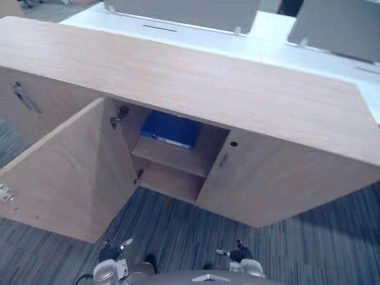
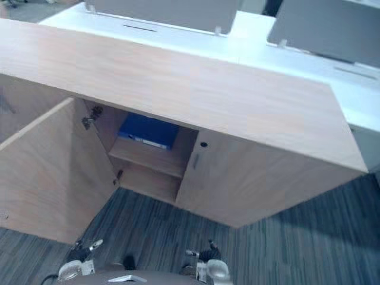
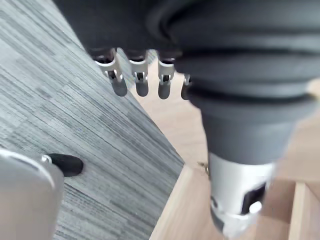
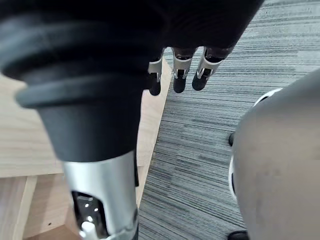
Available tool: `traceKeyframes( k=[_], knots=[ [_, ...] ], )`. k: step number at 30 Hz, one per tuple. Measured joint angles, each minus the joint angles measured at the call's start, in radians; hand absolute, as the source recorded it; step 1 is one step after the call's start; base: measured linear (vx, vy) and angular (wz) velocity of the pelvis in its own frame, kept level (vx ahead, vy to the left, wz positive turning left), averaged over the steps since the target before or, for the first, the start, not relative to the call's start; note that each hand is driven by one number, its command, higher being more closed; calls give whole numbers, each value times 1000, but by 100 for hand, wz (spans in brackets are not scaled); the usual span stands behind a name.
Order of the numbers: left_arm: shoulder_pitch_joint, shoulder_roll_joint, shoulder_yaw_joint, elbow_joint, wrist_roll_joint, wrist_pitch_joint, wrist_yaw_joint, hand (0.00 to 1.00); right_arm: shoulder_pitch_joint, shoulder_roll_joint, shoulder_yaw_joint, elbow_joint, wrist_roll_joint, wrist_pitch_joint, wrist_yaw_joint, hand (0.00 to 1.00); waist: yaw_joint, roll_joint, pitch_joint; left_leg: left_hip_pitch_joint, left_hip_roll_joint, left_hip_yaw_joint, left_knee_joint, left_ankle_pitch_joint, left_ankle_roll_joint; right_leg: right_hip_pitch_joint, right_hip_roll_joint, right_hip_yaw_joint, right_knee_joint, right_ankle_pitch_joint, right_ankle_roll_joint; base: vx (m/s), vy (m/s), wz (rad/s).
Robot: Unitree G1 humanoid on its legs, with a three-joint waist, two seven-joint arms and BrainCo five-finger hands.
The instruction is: Walk over to the cabinet, pick up the folder, carry it to the office cabinet, place the folder inside the office cabinet, then close the office cabinet door
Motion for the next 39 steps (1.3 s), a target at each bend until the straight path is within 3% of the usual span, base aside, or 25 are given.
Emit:
traceKeyframes(
  k=[6,10,17,24,34,39],
  knots=[
    [48,35,133,15,-68,0,28,0,-24,-9,-18,19,0,-1,0,0,11,18,-10,76,-32,-46,-123,69,20,62,2,-3,-69,29,17,58,41,25],
    [30,74,210,-18,-132,-5,49,0,-53,-17,-19,37,0,-1,-1,0,13,22,-10,82,-36,-56,-123,70,20,89,10,-8,-95,44,24,58,-2,7],
    [-36,263,295,-170,-189,-42,75,0,-60,-74,6,38,1,-1,-2,0,17,26,-6,93,-27,-76,-131,69,19,119,26,-25,-118,45,18,6,-29,8],
    [-100,435,306,-260,-209,-77,94,0,-54,-87,14,38,1,-1,-1,0,27,17,0,93,-28,-63,-132,64,16,116,26,-4,-125,44,9,-8,1,-5],
    [-103,440,224,-355,-181,-76,107,0,-45,-86,14,37,1,-1,7,0,34,-2,12,109,-29,-28,-132,43,17,116,27,42,-133,46,7,14,-1,-10],
    [-91,438,183,-383,-181,-78,100,0,-35,-86,14,37,0,0,9,0,57,-5,11,108,-29,-15,-132,40,16,109,28,76,-133,46,6,11,-1,-2]
  ],
)
